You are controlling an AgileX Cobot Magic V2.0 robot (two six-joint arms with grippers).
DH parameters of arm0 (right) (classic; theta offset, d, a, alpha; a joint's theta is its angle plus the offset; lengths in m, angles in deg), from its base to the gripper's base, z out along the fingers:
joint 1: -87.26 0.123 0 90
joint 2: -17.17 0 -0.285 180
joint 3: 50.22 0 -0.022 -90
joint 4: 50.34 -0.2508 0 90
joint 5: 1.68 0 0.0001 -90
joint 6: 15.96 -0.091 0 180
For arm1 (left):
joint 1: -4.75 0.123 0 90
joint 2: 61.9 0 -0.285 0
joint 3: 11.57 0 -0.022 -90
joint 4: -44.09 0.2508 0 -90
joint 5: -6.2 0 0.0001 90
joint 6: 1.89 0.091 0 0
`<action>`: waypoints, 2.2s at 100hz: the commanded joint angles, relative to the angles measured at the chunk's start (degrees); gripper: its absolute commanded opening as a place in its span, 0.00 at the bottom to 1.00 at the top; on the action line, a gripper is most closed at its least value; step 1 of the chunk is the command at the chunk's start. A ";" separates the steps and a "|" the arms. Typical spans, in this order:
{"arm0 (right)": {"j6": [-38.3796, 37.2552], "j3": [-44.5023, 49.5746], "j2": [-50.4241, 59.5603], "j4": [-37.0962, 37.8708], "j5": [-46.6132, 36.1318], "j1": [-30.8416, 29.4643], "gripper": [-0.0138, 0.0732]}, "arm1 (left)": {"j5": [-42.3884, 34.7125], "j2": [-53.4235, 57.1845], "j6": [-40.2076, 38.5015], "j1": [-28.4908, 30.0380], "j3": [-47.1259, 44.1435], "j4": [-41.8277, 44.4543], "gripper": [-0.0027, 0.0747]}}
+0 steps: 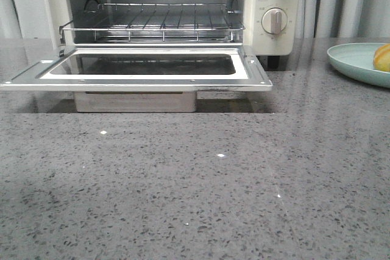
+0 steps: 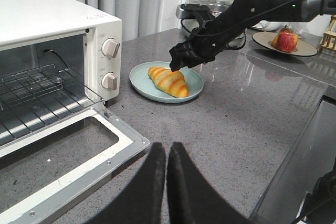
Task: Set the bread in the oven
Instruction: 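Lower the right gripper over the croissant on the plate, then grasp the croissant with the right gripper and lift it, then carry the croissant with the right gripper into the open oven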
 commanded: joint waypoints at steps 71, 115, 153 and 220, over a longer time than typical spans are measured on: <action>0.51 -2.08 -9.33 1.97 2.27 -0.30 0.61 | -3.15 -0.29 -0.50 0.09 1.92 -2.23 0.01; 0.80 -8.85 -4.39 3.54 3.25 -0.30 0.08 | -3.51 -0.15 -5.22 0.09 1.92 2.97 0.01; 15.30 -30.35 9.87 -4.08 10.55 9.91 0.08 | -6.30 -0.01 -5.21 0.09 1.92 3.83 0.01; 17.90 -36.08 -7.84 -7.53 19.07 45.43 0.08 | -7.96 -0.01 -5.21 0.09 1.92 3.96 0.01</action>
